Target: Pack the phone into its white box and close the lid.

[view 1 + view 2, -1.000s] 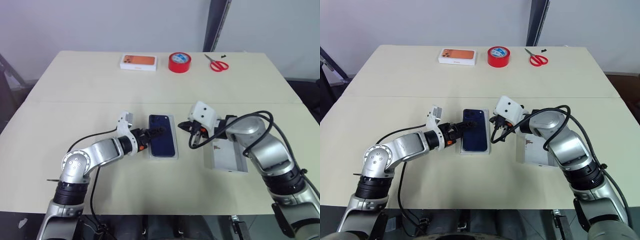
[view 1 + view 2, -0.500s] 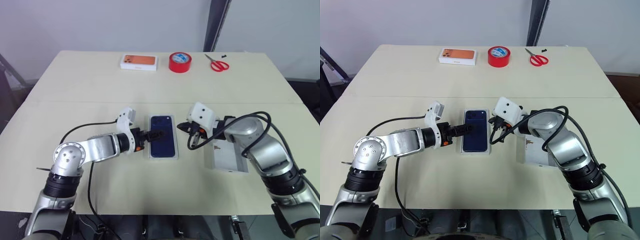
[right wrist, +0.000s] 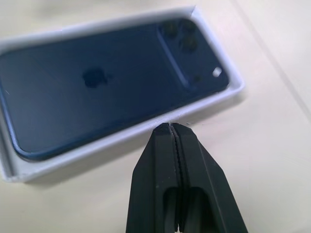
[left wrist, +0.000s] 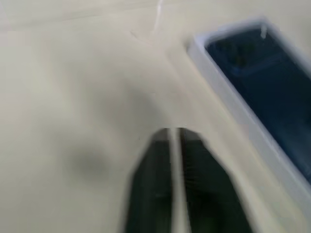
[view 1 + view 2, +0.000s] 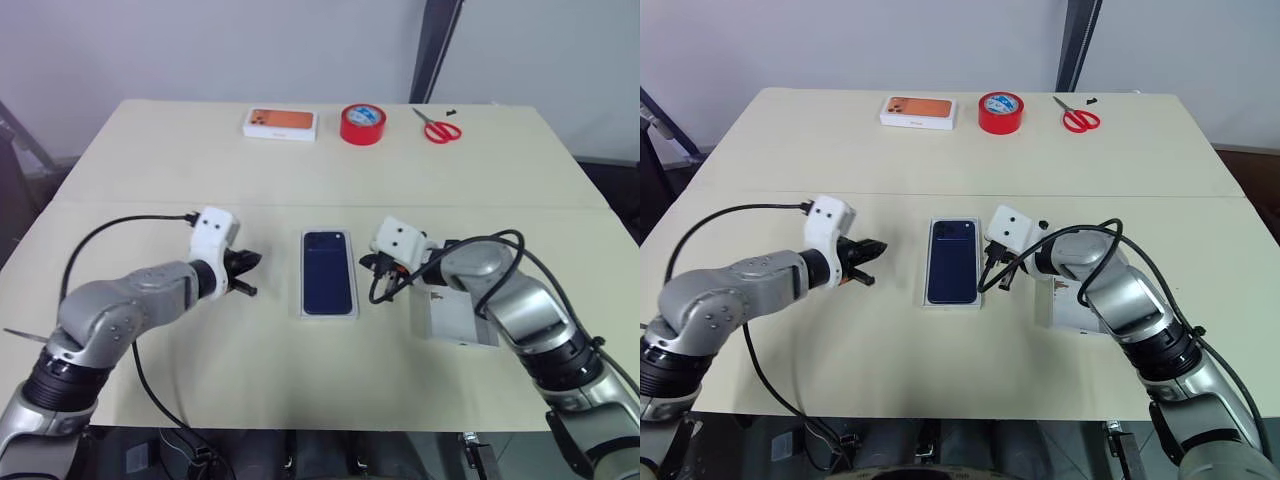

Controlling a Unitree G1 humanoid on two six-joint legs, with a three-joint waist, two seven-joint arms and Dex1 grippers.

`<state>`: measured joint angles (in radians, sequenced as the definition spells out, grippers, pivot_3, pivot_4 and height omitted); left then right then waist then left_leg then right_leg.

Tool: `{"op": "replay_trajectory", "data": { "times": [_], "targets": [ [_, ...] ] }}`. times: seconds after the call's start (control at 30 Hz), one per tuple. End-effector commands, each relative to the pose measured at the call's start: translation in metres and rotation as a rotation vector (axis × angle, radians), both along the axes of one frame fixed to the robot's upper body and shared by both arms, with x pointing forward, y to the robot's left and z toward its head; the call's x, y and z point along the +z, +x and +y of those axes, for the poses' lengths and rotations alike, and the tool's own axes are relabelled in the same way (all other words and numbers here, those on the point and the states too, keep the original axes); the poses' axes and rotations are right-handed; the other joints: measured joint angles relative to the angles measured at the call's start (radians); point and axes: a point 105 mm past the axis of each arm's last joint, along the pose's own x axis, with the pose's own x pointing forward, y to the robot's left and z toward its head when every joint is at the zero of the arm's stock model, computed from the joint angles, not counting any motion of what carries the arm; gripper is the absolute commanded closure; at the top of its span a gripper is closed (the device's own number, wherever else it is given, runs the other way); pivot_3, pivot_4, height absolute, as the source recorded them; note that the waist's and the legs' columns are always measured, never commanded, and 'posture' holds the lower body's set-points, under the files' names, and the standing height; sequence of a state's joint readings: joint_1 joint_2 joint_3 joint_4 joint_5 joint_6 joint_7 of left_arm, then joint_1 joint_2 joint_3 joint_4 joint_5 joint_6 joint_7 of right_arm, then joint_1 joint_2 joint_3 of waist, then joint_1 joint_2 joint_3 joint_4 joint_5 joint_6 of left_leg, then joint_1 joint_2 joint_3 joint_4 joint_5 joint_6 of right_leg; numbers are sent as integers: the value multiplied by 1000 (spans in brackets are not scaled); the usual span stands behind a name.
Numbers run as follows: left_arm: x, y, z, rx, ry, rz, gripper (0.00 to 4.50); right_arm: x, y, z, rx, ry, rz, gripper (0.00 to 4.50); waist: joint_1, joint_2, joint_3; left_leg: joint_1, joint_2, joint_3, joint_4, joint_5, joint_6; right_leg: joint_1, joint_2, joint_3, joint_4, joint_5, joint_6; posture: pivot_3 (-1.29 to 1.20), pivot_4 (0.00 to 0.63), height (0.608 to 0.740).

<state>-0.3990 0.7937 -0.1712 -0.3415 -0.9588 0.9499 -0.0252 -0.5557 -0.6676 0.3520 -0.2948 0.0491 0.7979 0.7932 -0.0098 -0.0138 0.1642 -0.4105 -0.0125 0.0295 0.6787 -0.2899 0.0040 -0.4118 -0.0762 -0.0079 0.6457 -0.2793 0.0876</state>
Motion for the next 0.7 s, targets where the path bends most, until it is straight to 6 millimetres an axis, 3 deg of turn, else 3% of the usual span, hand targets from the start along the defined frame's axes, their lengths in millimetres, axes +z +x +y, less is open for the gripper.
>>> {"op": "replay_trajectory", "data": {
  "times": [0.03, 0.23, 0.4, 0.7],
  "targets": [
    [-2, 2, -11, -72, 41, -18, 4467, 4, 12, -3, -57, -55, -64, 4500, -1, 0, 0, 0, 0, 0, 0, 0, 0, 0, 0, 0, 0, 0, 0, 0, 150, 725],
    [-21, 2, -39, -190, 103, 21, 4467, -8, 12, 9, -26, -81, -53, 4500, -1, 0, 0, -1, 0, 0, -1, 0, 0, -1, 0, 0, 0, 1, 3, 0, 150, 725],
    [-23, -5, -71, -316, 47, 52, 4467, -9, 7, 16, 7, -74, -41, 4500, 2, 0, 0, -1, 0, 0, 0, 0, 1, -1, 0, 0, 1, 2, 3, 0, 150, 725],
    [-19, -24, -131, -540, -51, 148, 4467, -8, -15, -19, -1, -138, 5, 4500, 29, 0, 0, -1, -2, 0, 2, -2, 4, 0, -2, 0, 0, 2, 3, 0, 150, 725]
  ]
}}
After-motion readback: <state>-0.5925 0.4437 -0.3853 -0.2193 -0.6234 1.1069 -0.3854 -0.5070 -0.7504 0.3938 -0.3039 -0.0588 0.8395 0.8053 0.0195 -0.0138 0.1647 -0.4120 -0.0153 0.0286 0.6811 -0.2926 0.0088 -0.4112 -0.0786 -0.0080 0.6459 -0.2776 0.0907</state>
